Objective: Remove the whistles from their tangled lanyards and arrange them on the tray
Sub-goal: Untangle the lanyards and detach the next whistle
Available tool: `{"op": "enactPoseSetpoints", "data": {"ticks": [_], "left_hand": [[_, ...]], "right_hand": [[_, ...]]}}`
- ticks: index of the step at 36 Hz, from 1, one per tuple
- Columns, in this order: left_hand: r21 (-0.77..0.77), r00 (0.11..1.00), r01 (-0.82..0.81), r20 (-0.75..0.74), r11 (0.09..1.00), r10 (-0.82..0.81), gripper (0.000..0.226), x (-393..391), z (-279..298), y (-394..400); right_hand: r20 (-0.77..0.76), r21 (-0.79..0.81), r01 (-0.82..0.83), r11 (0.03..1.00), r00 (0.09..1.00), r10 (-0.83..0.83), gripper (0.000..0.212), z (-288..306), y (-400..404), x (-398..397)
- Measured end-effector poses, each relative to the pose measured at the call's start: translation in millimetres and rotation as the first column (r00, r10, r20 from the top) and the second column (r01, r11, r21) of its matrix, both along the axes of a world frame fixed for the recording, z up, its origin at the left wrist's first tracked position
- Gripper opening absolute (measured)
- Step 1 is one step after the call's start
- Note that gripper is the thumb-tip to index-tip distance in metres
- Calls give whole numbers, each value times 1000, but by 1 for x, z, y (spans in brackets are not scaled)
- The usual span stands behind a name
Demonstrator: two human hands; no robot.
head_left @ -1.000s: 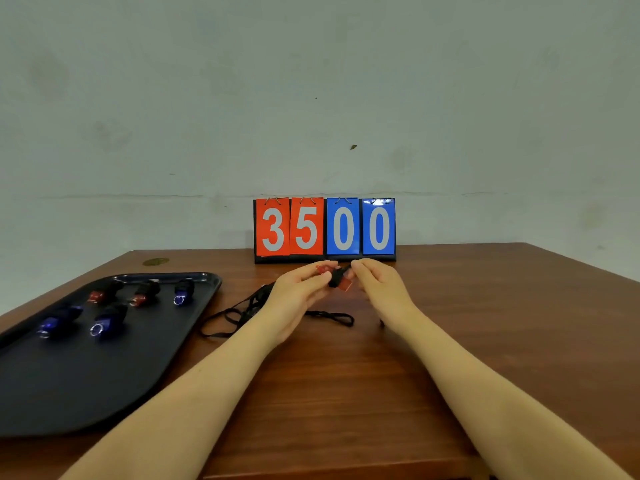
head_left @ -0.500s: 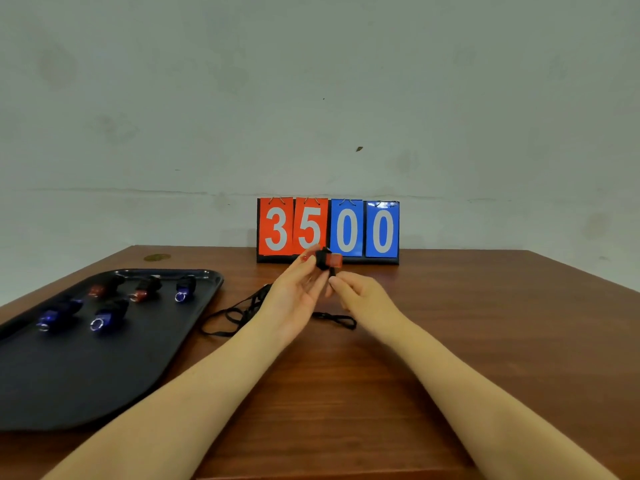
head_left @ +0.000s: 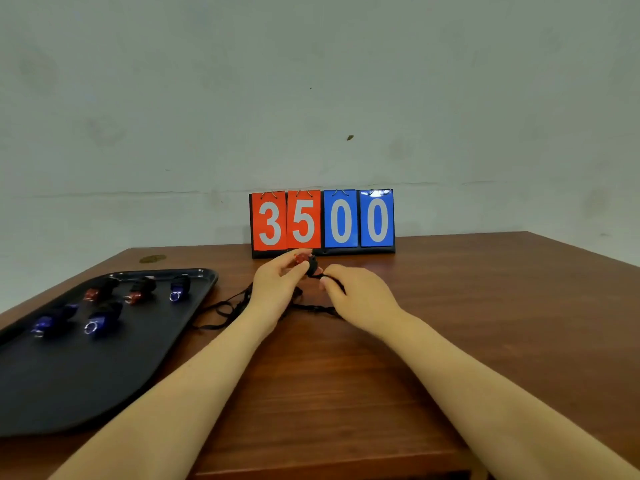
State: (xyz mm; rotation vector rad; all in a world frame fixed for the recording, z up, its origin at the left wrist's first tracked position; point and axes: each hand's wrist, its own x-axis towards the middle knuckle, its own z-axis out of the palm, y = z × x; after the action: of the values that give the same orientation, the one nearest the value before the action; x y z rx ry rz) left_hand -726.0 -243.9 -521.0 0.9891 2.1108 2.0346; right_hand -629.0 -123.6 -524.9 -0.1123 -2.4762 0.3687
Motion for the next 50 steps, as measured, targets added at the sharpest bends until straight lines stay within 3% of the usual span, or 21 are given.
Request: {"op": "enactPoseSetpoints", "data": {"ticks": [5,9,14,17,19,22,24,28,33,35,40,46,50], "left_hand": [[-181,980,-1,-198,984,-35,27,6,-1,1],[-132,988,78,-124,988,-95,25,12,4,3],[66,944,287,148,956,-294,24,19,7,4],[248,861,361,283,899,-423,22,21,10,1],[358,792,398,331,845,-513,23,23,13,-1],[497,708,373,393,784,-586,19,29,15,-2],[572,657,321,439,755,-613,16,32,15,-1],[647,604,223,495,729,-624,16,29,12,2],[664,658,188,462,724,-595,20,23,8,5],[657,691,172,451,734,-565,15,21,8,4],[561,786,172,417,810,-456,14,15,9,2],[475,858,156,369,866,-357,20,13,5,0],[450,879,173,331,876,-343,20,16,6,1]], "right_hand": [[-94,8,157,988,983,-156,23,1,7,2],[-170,-229,190,955,958,-231,21,1,17,3],[-193,-468,79,880,963,-190,17,4,17,6],[-234,-601,-40,798,964,-128,11,9,14,6],[-255,-666,-98,739,961,-102,18,12,13,5],[-248,-747,-141,649,966,-76,18,13,11,4],[-245,-734,-147,663,968,-56,18,11,11,3],[-256,-612,-116,783,965,-57,19,5,7,-1],[-233,-366,-18,931,970,-72,5,1,5,-3],[-230,-224,19,974,971,-72,9,1,2,-1],[-222,22,25,999,975,-20,17,2,-3,4],[-230,60,-3,998,973,16,18,1,-7,3],[-286,-126,8,992,957,-44,14,1,-4,1]]}}
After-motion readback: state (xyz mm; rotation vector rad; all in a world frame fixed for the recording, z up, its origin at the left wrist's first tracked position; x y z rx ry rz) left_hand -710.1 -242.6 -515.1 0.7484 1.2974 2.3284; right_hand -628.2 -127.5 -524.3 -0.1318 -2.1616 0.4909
